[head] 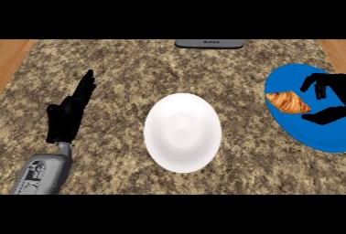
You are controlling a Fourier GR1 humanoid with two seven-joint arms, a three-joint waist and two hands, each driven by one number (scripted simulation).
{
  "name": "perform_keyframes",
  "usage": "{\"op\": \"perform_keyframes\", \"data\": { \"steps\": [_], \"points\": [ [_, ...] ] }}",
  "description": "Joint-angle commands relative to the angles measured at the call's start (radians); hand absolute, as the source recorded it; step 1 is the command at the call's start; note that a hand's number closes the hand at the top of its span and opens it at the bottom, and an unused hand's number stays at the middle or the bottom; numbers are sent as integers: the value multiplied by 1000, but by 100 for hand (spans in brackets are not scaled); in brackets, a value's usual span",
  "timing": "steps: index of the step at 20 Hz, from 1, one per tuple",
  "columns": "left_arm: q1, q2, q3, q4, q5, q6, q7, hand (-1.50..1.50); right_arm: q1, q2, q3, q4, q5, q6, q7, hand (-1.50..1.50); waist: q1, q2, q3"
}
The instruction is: Pick the croissant from the plate and place it in the plate
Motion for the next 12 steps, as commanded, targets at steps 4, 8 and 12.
{"op": "perform_keyframes", "data": {
  "steps": [4, 8, 12],
  "points": [
    [-34, -6, 24, 58, -4, -21, -17, 0, -75, 107, -27, 245, 25, -6, -62, -150, -3, 3, 1],
    [-18, -5, 25, 11, -7, -25, 8, 0, -91, 165, -60, 238, -19, 38, -68, -150, -8, -1, 0],
    [-49, -8, 21, -4, -16, -12, 37, 0, -95, 116, -185, 277, -161, 161, -176, -150, -9, 1, 2]
  ]
}}
